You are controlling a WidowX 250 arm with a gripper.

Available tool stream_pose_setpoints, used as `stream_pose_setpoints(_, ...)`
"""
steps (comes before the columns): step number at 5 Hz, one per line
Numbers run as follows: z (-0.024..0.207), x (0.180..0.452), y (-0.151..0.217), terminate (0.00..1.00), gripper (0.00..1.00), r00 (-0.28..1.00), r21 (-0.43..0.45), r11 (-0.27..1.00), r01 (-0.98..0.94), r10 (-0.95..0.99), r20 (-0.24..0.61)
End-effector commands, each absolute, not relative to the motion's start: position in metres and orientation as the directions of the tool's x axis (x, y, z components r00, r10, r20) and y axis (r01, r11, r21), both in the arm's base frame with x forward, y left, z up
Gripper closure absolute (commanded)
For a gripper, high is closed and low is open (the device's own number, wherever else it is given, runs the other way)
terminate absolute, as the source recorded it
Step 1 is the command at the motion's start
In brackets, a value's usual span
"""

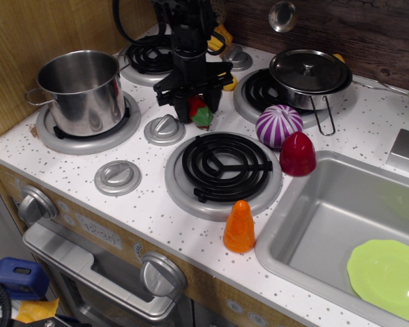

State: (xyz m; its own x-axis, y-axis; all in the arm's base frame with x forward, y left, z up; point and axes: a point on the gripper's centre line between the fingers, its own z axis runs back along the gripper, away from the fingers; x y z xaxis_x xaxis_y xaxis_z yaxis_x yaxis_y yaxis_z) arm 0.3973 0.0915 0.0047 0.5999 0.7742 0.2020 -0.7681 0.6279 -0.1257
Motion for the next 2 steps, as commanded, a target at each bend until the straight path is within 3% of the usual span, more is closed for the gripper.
stream_pose_setpoints(1, 0.042, 0.397, 0.102, 0.00, 1.00, 0.619, -0.050, 0.647, -0.761, 0.747, 0.243)
stream_pose_setpoints(2, 0.092, 0.386, 0.116, 0.00, 1.00, 0.649, 0.098, 0.648, -0.755, 0.718, 0.253)
